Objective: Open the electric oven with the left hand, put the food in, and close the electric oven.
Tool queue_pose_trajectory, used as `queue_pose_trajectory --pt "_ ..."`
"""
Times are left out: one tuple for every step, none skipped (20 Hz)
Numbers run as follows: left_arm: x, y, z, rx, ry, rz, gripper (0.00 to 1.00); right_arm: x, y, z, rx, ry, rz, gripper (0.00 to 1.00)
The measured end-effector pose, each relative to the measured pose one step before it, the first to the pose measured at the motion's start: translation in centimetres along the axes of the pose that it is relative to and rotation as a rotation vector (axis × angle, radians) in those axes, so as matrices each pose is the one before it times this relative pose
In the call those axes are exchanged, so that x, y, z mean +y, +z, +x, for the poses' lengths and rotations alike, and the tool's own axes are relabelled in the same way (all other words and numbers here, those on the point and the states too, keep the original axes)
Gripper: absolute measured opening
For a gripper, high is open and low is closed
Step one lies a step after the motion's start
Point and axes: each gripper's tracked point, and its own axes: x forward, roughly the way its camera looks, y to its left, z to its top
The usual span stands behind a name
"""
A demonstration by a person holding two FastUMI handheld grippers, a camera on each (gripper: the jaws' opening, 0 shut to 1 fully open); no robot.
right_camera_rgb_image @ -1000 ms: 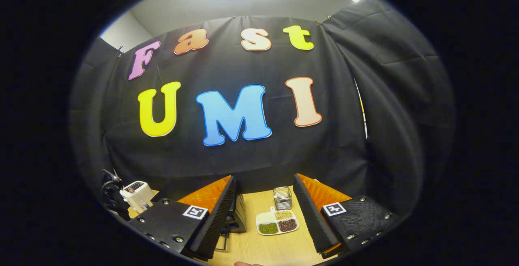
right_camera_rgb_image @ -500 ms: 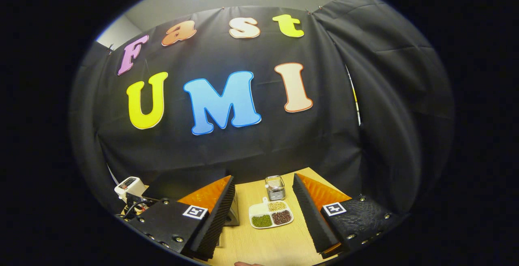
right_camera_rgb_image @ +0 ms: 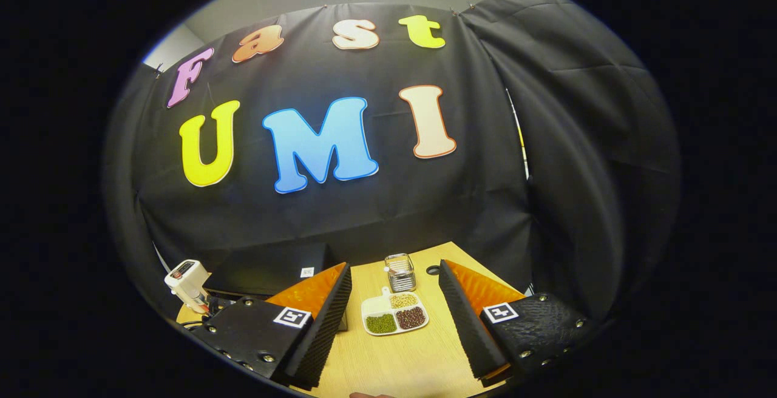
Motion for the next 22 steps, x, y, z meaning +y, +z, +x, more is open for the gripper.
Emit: queue_pose_trajectory --pt "0.154 0.244 0.374 0.00344 0.00531 -0.0013 0.95 -0.152 -0.197 -0.134 0.00706 -0.00367 0.00339 0.88" --pt "0.228 0.168 0.357 0.00055 0.00725 0.00039 0.92 -0.106 -0.073 0.058 0.00892 -0.00177 0.00787 0.88" --pt "0.184 0.209 0.348 0.00185 0.01103 -0.00048 0.92 0.018 -0.296 0.058 0.01053 -0.00217 0.00976 0.88" --pt "0.125 0.035 0.305 0.0072 0.00375 -0.00197 0.92 -0.1 -0.221 0.127 0.01138 -0.00386 0.0092 0.88" --pt "-0.094 0.173 0.328 0.00387 -0.00398 -0.00525 0.92 -0.121 -0.335 0.024 0.00927 -0.00398 0.00774 0.88" --pt "0.003 -0.072 0.116 0.0097 -0.00232 -0.00471 0.92 -0.077 -0.057 0.026 0.00424 -0.00156 0.00926 0.88" --pt "0.047 0.024 0.177 0.00517 0.00206 0.00252 0.97 -0.015 -0.091 0.041 0.00281 -0.00248 0.00632 0.88" --pt "0.089 0.146 -0.033 -0.00957 0.00349 0.01956 0.95 -0.101 -0.089 -0.059 0.0033 -0.00366 0.00142 0.88" --pt "0.044 -0.132 0.168 0.00457 0.00408 0.01379 0.95 -0.043 -0.104 0.045 0.00244 -0.00192 0.0004 0.88" --pt "-0.025 0.133 -0.012 -0.0044 0.0038 0.00316 0.95 0.099 -0.045 -0.185 0.00203 0.00066 0.00116 0.88" --pt "-0.07 0.004 -0.021 0.00274 0.00038 -0.00702 0.94 0.123 -0.023 -0.078 0.0014 0.00197 -0.00071 0.88" --pt "0.015 -0.038 -0.063 0.00005 -0.00141 -0.00535 0.94 0.122 -0.047 0.005 0.00042 0.00099 -0.00313 0.88" --pt "0.023 -0.023 -0.11 -0.00044 -0.00109 -0.00267 0.94 0.129 -0.025 -0.072 0.00046 0.00218 -0.00329 0.88" --pt "-0.014 0.036 -0.117 -0.00599 -0.00085 -0.00208 0.97 0.111 0.096 -0.067 -0.00136 0.00252 -0.00241 0.88" --pt "-0.024 0.094 -0.234 -0.01041 -0.00079 0.00017 0.95 0.129 -0.007 -0.035 -0.00297 0.00161 -0.00298 0.88" --pt "-0.009 -0.025 -0.303 -0.01281 -0.0022 0.00016 0.97 0.032 0.008 -0.009 0.00084 0.0005 -0.00222 0.88" --pt "-0.042 0.07 -0.342 -0.01297 -0.00296 -0.00065 0.97 0.083 -0.181 -0.13 0.00566 0.00338 0.00018 0.88" --pt "-0.044 0.054 -0.413 -0.01256 -0.00378 -0.0029 0.97 0.112 -0.184 -0.063 0.00677 0.00218 0.00245 0.88" --pt "-0.031 0.078 -0.398 -0.01086 -0.00289 -0.00573 0.96 0.125 -0.157 -0.134 0.00557 0.00472 0.00354 0.88" --pt "-0.021 0.068 -0.403 -0.01128 -0.00303 -0.00574 0.94 0.11 -0.088 -0.074 0.00455 0.00481 0.00227 0.88" --pt "-0.044 0.122 -0.4 -0.01125 -0.00201 -0.00398 0.96 0.076 -0.046 -0.042 0.00279 0.00547 0.00035 0.88" --pt "-0.043 0.079 -0.405 -0.01165 -0.00088 -0.00067 0.97 0.175 0.044 -0.103 0.00031 0.00595 -0.00094 0.88"
